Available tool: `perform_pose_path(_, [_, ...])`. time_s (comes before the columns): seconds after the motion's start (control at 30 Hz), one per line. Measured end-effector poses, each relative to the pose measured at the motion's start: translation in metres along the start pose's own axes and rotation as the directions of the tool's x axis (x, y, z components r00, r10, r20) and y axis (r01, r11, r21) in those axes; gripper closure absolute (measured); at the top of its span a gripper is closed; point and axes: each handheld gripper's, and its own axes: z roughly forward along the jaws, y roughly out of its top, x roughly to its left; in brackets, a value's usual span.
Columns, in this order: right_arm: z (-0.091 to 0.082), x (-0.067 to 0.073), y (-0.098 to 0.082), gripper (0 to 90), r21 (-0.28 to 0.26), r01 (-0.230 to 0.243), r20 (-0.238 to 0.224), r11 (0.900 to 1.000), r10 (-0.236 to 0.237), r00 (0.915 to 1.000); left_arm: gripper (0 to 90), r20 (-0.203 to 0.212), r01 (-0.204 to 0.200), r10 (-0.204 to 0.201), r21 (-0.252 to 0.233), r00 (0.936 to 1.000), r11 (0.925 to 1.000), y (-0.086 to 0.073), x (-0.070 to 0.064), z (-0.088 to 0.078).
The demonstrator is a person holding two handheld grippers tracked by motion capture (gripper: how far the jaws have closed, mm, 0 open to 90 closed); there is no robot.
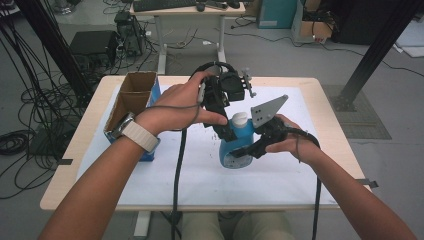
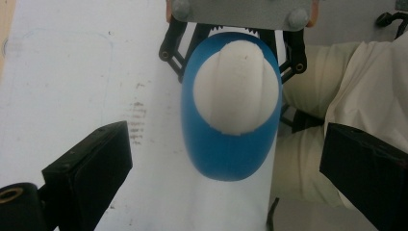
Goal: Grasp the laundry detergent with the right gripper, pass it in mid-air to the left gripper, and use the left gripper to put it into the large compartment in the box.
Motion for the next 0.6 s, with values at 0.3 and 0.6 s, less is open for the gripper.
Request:
perform_pose_path(0.3, [-0.0001,0.0000,0.0006,43.3,-0.001,-0.001,0.005,1.000,0.001,1.0000,4.9,0.007,0.008,-0.008,-0.003,0.9999,1.0000,0.0017,0.0013,0.0024])
perform_pose_path(0.6, [0.0005,0.0007,0.0009,43.3,0.000,0.000,0.006,1.000,0.000,1.0000,5.6,0.015,0.004,-0.004,0.003,0.9999,1.0000,0.0024,0.0016,0.0059])
